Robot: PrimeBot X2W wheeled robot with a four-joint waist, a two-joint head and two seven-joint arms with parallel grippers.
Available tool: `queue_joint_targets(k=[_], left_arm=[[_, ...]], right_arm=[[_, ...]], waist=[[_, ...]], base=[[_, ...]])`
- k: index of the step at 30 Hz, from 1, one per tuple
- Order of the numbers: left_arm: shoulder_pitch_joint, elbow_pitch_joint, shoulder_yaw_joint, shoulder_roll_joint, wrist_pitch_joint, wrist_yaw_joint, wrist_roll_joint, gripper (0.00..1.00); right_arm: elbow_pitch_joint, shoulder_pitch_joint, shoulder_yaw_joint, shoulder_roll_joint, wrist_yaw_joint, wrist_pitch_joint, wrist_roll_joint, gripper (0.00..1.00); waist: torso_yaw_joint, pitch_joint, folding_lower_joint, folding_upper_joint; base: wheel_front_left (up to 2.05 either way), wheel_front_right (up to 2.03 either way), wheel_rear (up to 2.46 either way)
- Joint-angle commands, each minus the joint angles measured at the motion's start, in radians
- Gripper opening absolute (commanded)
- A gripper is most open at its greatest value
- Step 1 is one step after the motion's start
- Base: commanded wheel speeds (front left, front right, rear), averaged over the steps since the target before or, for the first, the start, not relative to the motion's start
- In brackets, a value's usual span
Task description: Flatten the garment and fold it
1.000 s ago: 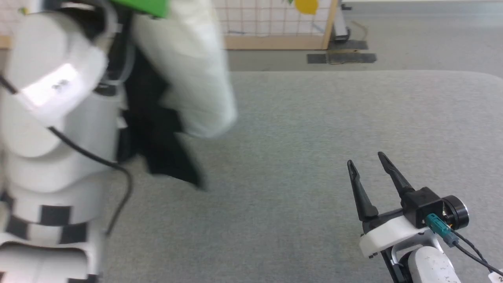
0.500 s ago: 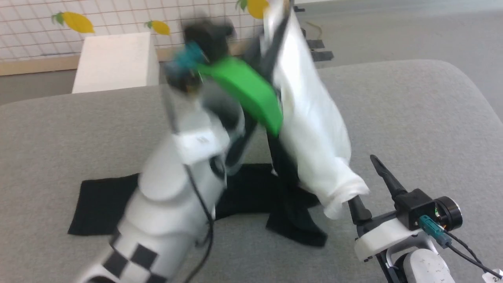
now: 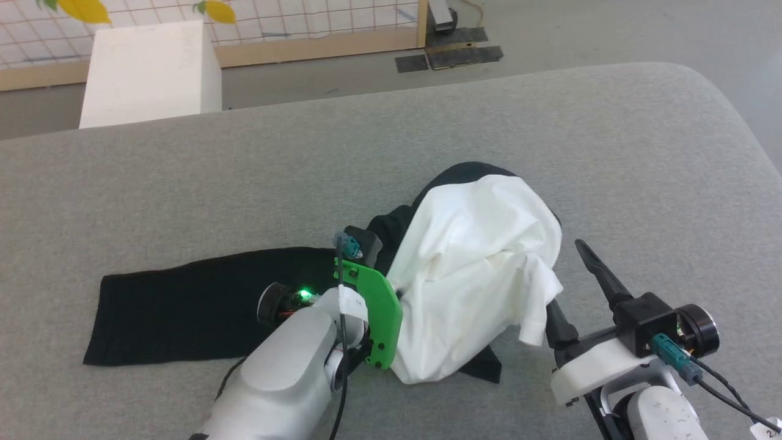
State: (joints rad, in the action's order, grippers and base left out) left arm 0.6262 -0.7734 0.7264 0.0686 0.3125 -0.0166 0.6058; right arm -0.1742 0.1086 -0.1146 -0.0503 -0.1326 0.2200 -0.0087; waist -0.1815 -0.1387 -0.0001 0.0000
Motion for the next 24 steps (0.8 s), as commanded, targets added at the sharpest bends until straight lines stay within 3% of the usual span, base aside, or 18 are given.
queue_joint_targets(k=[1, 8, 15, 20, 24], left_arm=[[-0.011, -0.013, 0.0, 0.007, -0.003, 0.009, 0.005, 1.0], [-0.028, 0.093, -0.094, 0.051, -0.225, 0.055, 0.024, 1.0], [-0.156, 0.327, -0.212, 0.166, -0.521, 0.137, 0.001, 1.0], [-0.308, 0.53, -0.341, 0.22, -0.572, 0.193, -0.017, 1.0], [-0.457, 0.706, -0.475, 0.221, -0.574, 0.215, -0.099, 1.0]], right_arm=[[0.005, 0.011, -0.002, 0.0, 0.002, 0.002, 0.003, 1.0], [0.012, 0.005, 0.008, 0.0, 0.002, -0.005, 0.0, 1.0], [0.031, -0.02, 0.021, 0.0, 0.002, -0.024, -0.008, 1.0], [0.049, -0.028, 0.022, 0.0, 0.002, -0.041, -0.014, 1.0], [0.058, -0.034, 0.013, 0.0, 0.002, -0.06, -0.015, 1.0]], waist=[[0.015, -0.002, 0.0001, 0.0], [0.06, 0.027, 0.0001, 0.0], [0.117, 0.064, 0.0001, 0.0], [0.155, 0.079, 0.0001, 0.0], [0.18, 0.084, 0.0001, 0.0]], base=[[0.0, 0.0, 0.0], [0.0, 0.0, 0.0], [0.0, 0.0, 0.0], [0.0, 0.0, 0.0], [0.0, 0.0, 0.0]])
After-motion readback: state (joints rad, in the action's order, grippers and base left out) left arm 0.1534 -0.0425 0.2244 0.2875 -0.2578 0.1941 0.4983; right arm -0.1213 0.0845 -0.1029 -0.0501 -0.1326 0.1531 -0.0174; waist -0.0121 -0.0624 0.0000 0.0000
